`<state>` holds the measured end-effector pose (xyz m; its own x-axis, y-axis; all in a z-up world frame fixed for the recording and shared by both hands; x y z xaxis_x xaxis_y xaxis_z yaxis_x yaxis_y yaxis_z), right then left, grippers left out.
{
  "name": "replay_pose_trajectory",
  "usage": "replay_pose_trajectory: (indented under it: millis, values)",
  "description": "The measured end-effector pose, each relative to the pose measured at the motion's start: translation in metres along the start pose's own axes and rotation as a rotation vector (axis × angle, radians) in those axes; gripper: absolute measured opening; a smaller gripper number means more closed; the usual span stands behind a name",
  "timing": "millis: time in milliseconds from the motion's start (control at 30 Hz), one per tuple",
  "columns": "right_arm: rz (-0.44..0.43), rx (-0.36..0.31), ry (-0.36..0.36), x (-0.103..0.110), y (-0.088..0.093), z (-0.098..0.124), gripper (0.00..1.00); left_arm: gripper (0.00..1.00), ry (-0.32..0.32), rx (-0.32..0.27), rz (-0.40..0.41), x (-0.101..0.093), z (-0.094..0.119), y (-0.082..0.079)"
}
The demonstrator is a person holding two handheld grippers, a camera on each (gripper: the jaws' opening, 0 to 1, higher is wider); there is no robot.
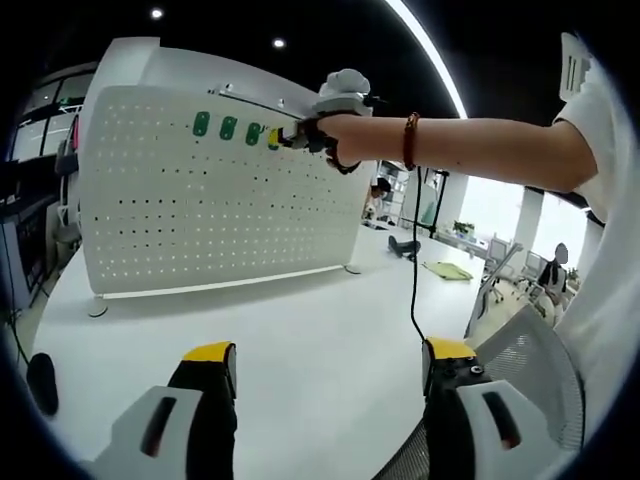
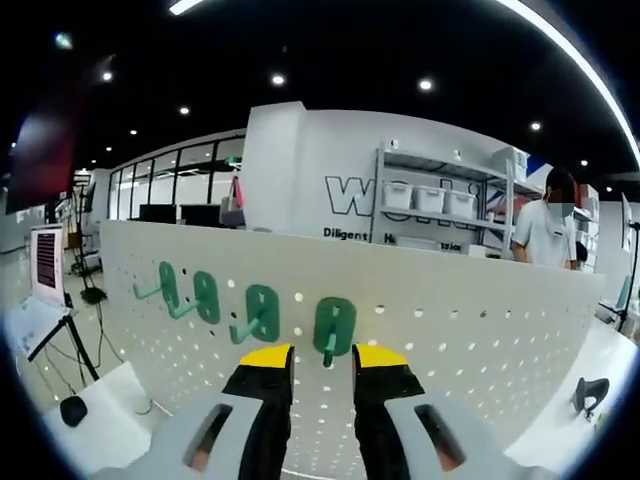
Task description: Insert the hook assembly into the mounting plate slot until the hook locks in place.
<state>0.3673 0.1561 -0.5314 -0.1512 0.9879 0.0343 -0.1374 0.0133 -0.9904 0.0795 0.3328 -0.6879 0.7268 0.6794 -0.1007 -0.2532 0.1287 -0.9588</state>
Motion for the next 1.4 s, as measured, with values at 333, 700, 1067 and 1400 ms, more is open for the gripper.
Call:
replay_pose_trajectory:
  millis: [333,700,1067,1400]
  values:
    - [-0.008,0.030,-0.048,0.000,0.008,0.007,0.46,0.78,0.015,0.003,-0.023,-0.001,-0.006,-0.007]
    - [0.007,0.018,-0.124,0.006,0.014,0.018,0.61,0.78,0.021,0.004,-0.017,-0.005,-0.007,-0.006]
    - [-0.026,0.025,-0.171,0.012,0.022,0.039,0.62,0.79,0.020,0.005,-0.028,-0.006,-0.008,-0.009]
    - [-0.020,-0.004,-0.218,0.017,0.020,0.058,0.63,0.80,0.011,0.004,-0.028,-0.005,-0.007,-0.012]
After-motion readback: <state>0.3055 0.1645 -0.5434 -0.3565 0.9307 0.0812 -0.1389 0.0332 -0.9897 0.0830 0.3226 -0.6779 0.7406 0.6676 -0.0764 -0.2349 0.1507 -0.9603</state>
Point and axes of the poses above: the point that each gripper's makers call its tool centre point, and the gripper's own axes: z roughly backward along the fingers, x roughly to its left, y roughly out of its underside, the point moved 5 cm from there along z, roughly backward along the fingers, and after that the axes turned 8 degrees about -z, right-handed, at the moved point
